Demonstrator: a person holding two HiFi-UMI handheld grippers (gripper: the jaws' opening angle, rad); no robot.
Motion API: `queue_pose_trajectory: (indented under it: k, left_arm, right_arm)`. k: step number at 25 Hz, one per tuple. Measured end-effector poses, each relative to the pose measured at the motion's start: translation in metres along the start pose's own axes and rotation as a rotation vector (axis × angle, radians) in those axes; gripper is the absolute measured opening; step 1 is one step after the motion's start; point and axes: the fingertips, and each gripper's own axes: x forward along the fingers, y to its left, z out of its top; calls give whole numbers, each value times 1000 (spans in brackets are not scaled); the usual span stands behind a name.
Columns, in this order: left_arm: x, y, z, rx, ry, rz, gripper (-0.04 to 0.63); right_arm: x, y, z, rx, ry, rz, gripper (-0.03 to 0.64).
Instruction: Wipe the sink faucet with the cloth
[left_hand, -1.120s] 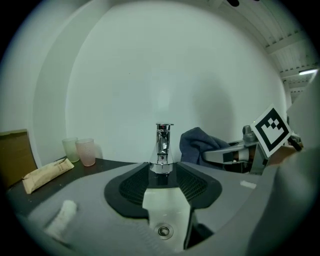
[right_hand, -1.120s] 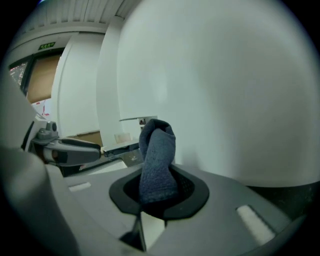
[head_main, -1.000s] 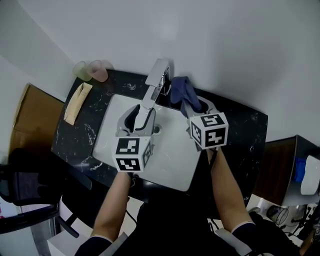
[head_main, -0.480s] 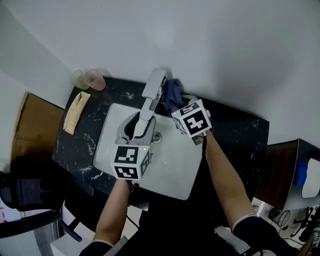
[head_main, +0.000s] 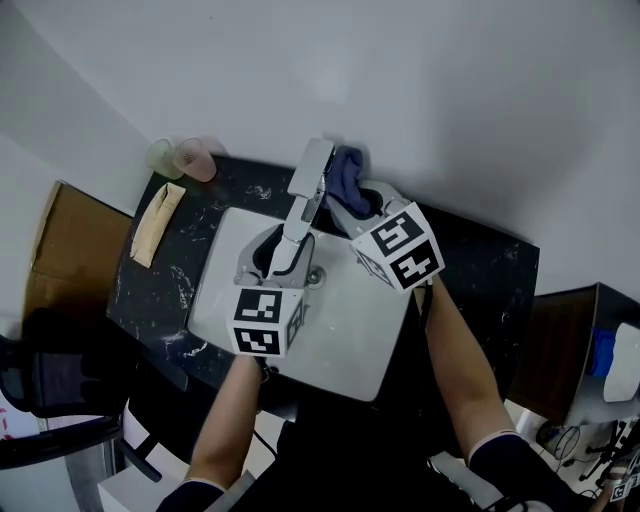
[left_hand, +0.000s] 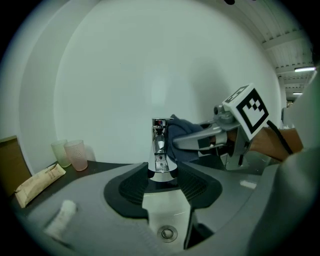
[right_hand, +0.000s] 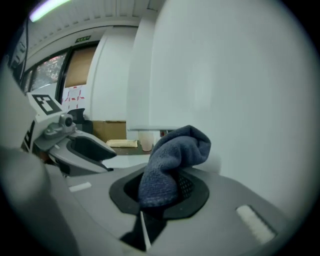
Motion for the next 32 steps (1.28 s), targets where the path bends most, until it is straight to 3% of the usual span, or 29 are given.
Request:
queue_pose_trajectory:
  k: [4,7,16,20,26,29,32]
  left_arm:
    - [1,2,0,19,3,9,184]
    - [1,4,1,28,1,13,184]
    - [1,5,2,44,9,8,184]
    - [1,3,2,46,14,2,186]
    - [1,2,2,41,23,-3,186]
    - [0,2,0,49,27,2,186]
    - [0,3,2,64,27,4,186]
  right_arm:
    - [-23,12,46,-101,-103,21,61]
    - [-29,15,58,-141,-108,18,61]
    - [10,-13,-15,-46,44,-50,61]
    - [29,-10,-56,10,163,-34,61]
    - [41,-7,-77,40,280,-22,61]
    - [38,-9,-71,39,250,-28,60]
    - [26,-15,-44,39,133,-54,60]
